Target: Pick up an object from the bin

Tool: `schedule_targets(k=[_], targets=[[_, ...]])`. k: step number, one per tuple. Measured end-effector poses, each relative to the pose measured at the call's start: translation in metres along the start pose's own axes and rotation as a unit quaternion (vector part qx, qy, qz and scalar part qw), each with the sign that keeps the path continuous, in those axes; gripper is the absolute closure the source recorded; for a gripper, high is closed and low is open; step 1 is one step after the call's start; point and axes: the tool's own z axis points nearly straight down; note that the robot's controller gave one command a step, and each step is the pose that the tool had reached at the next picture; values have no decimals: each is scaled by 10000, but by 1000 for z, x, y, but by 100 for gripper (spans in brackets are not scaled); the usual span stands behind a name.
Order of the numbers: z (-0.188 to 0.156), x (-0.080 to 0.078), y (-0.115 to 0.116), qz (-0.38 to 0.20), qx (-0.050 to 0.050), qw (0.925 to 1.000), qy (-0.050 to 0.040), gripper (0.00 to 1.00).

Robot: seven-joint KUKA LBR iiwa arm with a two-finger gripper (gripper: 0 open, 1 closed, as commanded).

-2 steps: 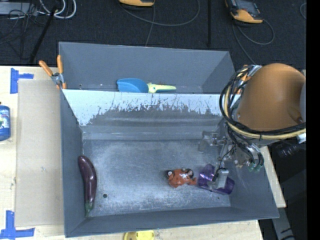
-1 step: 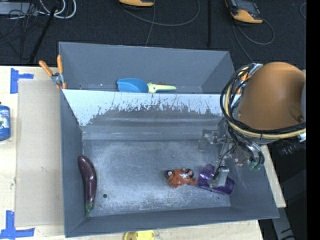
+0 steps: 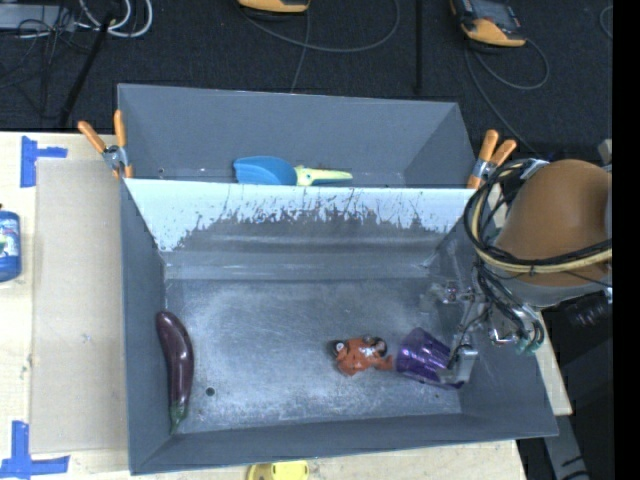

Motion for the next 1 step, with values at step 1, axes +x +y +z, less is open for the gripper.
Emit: schedule_targets(k=[1], targets=[[13, -2, 53, -45, -4, 10000, 39, 0]])
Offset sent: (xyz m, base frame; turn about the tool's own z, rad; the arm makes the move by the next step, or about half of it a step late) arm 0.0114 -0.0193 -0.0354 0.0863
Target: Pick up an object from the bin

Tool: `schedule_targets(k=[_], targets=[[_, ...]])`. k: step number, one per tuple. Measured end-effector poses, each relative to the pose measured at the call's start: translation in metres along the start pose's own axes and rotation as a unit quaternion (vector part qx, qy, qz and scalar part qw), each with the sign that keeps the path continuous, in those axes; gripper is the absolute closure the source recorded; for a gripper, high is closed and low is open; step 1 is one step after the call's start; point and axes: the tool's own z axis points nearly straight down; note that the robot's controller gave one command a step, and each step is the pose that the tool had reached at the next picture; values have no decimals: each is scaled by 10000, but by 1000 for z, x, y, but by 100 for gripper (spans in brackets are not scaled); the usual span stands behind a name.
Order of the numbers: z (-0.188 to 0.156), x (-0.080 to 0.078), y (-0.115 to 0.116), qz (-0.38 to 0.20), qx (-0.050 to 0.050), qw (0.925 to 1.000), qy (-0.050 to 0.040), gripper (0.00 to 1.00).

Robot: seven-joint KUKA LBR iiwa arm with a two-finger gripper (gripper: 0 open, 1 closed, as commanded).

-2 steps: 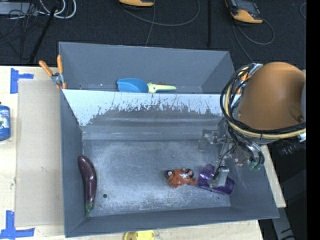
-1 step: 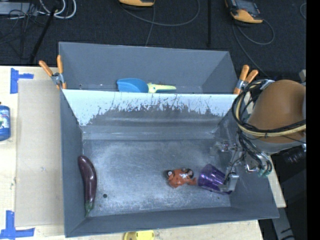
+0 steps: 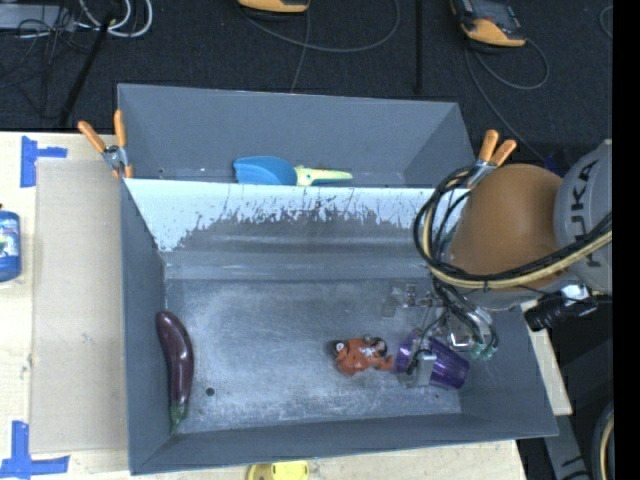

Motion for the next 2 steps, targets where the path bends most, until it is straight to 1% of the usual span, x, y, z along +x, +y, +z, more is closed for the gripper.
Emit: schedule_targets(k=[1, 2], targets=[[16, -7, -39, 308, -6, 9995, -12, 0], [74, -8, 10, 1075, -2, 9942, -13, 0]])
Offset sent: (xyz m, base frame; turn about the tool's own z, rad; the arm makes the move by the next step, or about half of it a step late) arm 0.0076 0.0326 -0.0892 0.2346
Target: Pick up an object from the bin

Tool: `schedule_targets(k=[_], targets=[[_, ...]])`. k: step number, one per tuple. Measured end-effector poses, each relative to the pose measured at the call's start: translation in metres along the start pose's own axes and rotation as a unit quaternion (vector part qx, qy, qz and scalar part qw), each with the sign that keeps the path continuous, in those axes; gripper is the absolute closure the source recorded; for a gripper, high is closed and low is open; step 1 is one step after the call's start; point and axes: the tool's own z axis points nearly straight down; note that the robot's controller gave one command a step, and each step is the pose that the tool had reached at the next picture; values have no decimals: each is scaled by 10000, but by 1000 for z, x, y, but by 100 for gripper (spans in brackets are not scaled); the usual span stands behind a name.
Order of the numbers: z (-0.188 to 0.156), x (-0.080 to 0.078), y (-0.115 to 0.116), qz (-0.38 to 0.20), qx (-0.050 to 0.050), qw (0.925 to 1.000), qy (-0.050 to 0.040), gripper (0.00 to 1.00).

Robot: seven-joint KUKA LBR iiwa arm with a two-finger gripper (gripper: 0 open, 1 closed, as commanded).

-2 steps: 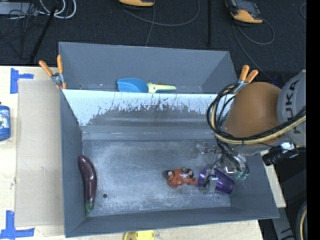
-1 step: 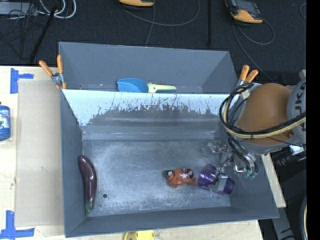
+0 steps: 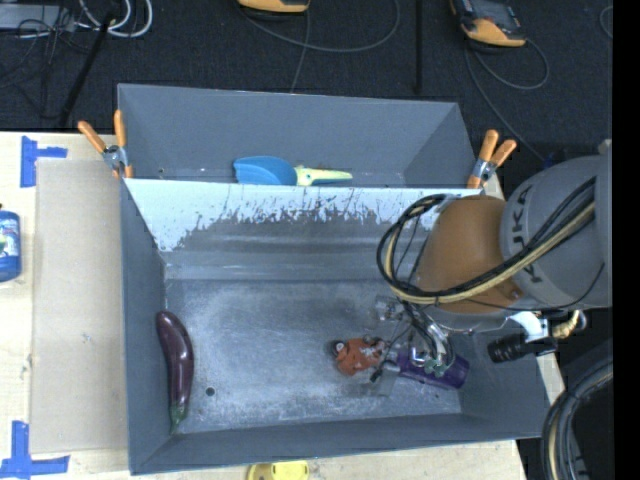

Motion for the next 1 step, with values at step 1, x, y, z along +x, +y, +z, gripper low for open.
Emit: schedule_targets(k=[1], targets=[[14, -20, -75, -649, -1, 9979, -15, 100]])
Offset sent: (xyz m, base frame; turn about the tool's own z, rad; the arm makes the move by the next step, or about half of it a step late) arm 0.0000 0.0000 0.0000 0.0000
